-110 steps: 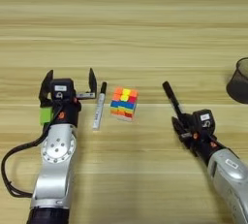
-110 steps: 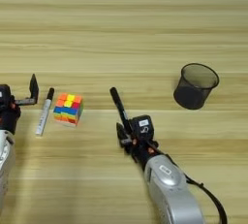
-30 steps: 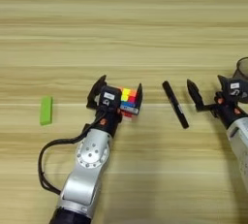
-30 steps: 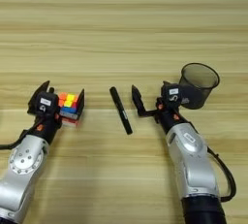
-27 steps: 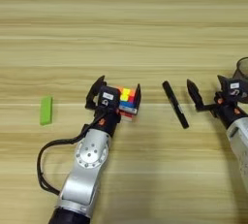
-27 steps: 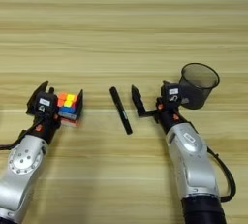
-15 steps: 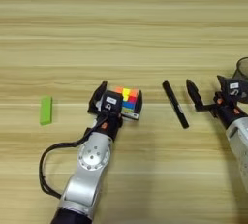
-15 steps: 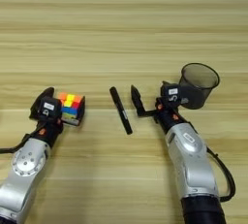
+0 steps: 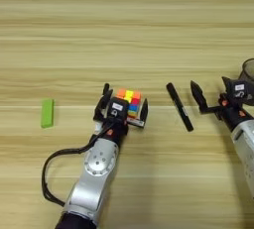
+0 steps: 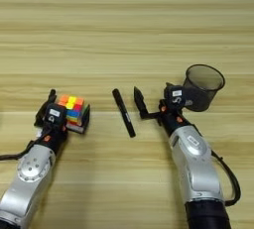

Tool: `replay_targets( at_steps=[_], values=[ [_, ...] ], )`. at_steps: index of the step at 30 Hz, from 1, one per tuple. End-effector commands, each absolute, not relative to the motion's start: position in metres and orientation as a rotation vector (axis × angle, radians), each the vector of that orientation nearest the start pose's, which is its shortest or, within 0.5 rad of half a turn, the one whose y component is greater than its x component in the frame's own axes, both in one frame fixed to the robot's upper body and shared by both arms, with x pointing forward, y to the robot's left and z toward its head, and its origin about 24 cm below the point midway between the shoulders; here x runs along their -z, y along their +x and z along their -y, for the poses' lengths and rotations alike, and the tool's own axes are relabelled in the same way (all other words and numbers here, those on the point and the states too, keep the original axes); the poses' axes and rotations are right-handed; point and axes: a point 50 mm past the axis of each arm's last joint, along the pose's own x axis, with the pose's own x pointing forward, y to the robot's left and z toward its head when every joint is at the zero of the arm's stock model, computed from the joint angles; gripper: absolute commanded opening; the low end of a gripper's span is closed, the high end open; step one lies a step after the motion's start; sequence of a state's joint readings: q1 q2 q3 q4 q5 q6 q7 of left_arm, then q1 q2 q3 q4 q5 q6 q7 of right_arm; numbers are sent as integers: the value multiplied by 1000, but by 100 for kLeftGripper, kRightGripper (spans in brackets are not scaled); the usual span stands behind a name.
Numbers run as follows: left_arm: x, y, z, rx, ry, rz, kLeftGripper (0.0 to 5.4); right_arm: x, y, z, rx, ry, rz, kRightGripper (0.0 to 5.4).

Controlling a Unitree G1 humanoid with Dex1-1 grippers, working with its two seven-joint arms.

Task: Move the objects on the table

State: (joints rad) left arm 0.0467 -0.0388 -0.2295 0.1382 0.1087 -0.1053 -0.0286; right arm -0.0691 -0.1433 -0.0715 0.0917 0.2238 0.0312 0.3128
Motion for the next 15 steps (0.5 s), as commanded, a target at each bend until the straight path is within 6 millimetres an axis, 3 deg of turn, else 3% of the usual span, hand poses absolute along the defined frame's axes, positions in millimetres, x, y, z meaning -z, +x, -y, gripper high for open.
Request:
replay_targets(
  at_steps=[1, 15],
  values=[
    [-13, 237, -84, 256, 57, -47, 540, -43, 266, 174, -254, 94, -28, 538],
    [-16, 238, -84, 252, 50, -37, 540, -43, 267, 176, -252, 93, -29, 538]
  ],
)
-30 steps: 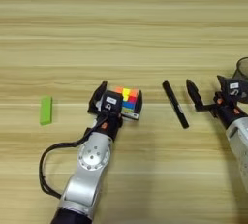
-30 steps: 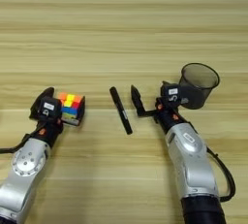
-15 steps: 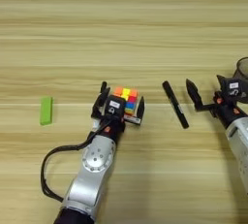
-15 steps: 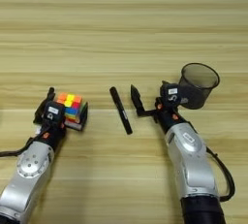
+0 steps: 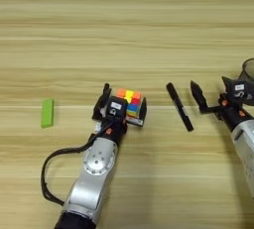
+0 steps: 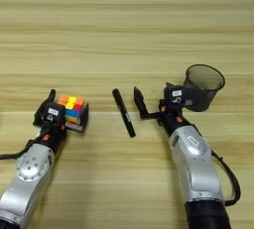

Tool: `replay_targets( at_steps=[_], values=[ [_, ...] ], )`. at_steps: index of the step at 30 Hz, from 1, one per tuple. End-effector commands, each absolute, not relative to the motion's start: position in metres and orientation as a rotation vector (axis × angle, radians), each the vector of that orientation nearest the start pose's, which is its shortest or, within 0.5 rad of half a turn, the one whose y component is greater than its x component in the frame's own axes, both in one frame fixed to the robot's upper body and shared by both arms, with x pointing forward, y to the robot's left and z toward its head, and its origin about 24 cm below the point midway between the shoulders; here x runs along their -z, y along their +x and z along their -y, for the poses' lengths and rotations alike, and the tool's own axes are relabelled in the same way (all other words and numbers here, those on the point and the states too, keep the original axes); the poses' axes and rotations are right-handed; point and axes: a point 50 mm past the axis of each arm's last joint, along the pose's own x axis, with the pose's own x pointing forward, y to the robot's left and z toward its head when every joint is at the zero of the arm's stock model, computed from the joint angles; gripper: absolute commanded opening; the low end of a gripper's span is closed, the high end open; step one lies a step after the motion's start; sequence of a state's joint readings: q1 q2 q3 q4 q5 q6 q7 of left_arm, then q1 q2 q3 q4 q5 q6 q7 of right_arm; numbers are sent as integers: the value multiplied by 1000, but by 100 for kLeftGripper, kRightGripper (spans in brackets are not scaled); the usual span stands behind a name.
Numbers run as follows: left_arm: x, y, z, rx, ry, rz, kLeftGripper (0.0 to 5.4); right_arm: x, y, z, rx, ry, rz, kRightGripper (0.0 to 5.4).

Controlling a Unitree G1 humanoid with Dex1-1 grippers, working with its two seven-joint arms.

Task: Move the objects on the table

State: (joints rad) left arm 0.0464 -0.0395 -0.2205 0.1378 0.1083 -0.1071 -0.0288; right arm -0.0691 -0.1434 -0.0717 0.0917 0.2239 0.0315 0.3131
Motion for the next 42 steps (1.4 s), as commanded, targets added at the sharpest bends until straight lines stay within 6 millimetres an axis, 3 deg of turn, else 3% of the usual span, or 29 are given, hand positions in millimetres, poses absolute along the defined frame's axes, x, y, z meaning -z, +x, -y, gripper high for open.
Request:
replay_targets(
  at_steps=[1, 9, 30, 42],
  values=[
    [-16, 238, -84, 249, 50, -37, 540, -43, 267, 175, -252, 93, -29, 538],
    [-15, 238, -84, 249, 30, -36, 540, -43, 267, 175, -252, 93, -29, 538],
    [-14, 240, -86, 256, 25, -40, 330, -43, 269, 174, -250, 93, -26, 540],
    [-22, 241, -92, 245, 20, -5, 328, -46, 267, 171, -276, 76, -5, 540]
  ],
)
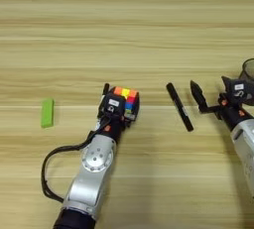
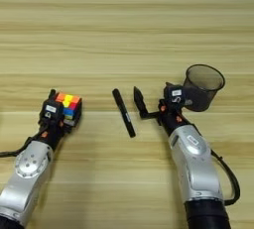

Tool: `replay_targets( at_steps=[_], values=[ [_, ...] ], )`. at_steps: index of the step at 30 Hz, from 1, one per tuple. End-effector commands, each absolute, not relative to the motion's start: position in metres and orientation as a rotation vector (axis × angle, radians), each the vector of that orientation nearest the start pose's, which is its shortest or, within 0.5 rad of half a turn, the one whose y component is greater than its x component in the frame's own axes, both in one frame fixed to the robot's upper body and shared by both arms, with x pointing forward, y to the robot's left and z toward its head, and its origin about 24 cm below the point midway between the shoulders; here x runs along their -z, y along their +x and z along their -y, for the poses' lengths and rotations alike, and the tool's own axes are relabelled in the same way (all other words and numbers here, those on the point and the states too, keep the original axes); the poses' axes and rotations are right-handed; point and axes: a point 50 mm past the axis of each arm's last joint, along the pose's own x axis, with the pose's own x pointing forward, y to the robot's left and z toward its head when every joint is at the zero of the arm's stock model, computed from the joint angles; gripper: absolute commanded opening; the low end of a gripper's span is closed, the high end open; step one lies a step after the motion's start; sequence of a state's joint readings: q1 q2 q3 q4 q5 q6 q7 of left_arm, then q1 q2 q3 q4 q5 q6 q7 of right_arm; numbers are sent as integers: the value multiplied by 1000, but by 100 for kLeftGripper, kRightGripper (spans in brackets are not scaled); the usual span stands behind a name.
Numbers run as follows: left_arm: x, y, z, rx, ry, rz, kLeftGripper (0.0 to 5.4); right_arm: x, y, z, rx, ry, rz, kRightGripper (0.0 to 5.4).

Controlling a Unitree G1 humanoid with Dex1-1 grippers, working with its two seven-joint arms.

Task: Move the objects on the table

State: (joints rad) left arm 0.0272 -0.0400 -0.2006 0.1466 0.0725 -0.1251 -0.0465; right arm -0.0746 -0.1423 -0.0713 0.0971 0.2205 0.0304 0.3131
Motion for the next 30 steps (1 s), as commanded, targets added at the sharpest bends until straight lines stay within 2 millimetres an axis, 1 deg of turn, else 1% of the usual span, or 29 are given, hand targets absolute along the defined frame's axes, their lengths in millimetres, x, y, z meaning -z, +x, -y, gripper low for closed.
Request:
replay_targets(
  at_steps=[1, 5, 11, 21, 26, 30],
  values=[
    [-24, 241, -93, 243, 19, 3, 328, -47, 267, 170, -287, 71, 1, 540],
    [-33, 242, -100, 241, 13, 43, 328, -48, 263, 162, -346, 65, 13, 540],
    [-45, 240, -107, 241, -21, 83, 327, -51, 251, 142, -505, 33, 41, 540],
    [-52, 238, -108, 270, -46, 100, 327, -49, 228, 114, -771, 8, 39, 540],
    [-52, 236, -105, 294, -47, 97, 327, -47, 213, 100, -906, -20, 36, 540],
    [-51, 232, -94, 340, -56, 91, 327, -47, 209, 95, -935, -31, 40, 540]
  ],
)
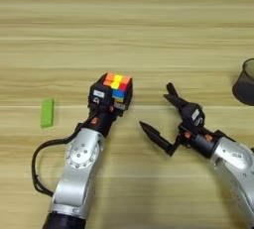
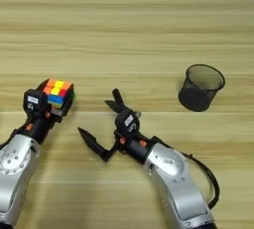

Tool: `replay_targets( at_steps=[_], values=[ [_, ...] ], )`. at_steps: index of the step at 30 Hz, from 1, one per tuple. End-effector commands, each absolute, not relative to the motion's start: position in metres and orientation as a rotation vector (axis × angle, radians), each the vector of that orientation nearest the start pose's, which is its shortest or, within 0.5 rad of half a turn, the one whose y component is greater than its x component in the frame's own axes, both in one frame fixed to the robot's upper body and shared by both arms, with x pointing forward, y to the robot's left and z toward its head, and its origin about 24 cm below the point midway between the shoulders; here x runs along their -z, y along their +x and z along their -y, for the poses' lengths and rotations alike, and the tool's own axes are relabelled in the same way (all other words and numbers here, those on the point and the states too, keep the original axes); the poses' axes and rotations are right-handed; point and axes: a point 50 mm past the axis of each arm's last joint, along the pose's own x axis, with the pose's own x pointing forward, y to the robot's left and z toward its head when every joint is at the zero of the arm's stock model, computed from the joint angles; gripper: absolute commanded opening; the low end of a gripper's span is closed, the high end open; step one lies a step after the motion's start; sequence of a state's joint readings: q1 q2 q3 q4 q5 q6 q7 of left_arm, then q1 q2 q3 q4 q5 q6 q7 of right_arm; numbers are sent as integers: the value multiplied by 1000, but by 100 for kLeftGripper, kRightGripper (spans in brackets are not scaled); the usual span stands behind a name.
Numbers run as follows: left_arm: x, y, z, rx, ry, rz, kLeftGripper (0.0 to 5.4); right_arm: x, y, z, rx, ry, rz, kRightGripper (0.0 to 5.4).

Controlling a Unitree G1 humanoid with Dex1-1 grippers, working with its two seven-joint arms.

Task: Move the objects on the table

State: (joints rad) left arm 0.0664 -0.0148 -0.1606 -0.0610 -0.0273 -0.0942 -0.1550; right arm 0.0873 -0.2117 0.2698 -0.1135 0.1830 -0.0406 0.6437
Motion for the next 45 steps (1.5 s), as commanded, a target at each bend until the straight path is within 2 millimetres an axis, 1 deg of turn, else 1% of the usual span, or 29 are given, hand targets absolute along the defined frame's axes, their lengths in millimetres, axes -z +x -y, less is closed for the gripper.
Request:
replay_targets(
  at_steps=[1, 4, 9, 13, 16, 21, 27, 30, 37, 45],
  values=[
    [-50, 230, -90, 357, -59, 88, 327, -47, 207, 94, -945, -34, 41, 540],
    [-50, 223, -74, 422, -72, 83, 327, -46, 205, 90, -958, -64, 48, 540],
    [-50, 214, -55, 497, -89, 78, 327, -46, 206, 91, -942, -69, 52, 540],
    [-50, 209, -47, 529, -94, 77, 327, -47, 209, 92, -920, -75, 56, 540],
    [-50, 209, -48, 529, -93, 77, 327, -46, 210, 93, -911, -78, 55, 540],
    [-51, 211, -54, 509, -87, 82, 327, -46, 211, 95, -898, -82, 55, 540],
    [-52, 205, -45, 555, -94, 84, 327, -46, 211, 95, -894, -85, 56, 540],
    [-51, 205, -45, 563, -89, 81, 327, -46, 212, 95, -891, -86, 58, 540],
    [-48, 205, -53, 579, -54, 69, 327, -46, 212, 95, -888, -85, 60, 540],
    [-42, 203, -56, 610, -19, 44, 327, -48, 213, 97, -875, -81, 68, 540]
  ],
)
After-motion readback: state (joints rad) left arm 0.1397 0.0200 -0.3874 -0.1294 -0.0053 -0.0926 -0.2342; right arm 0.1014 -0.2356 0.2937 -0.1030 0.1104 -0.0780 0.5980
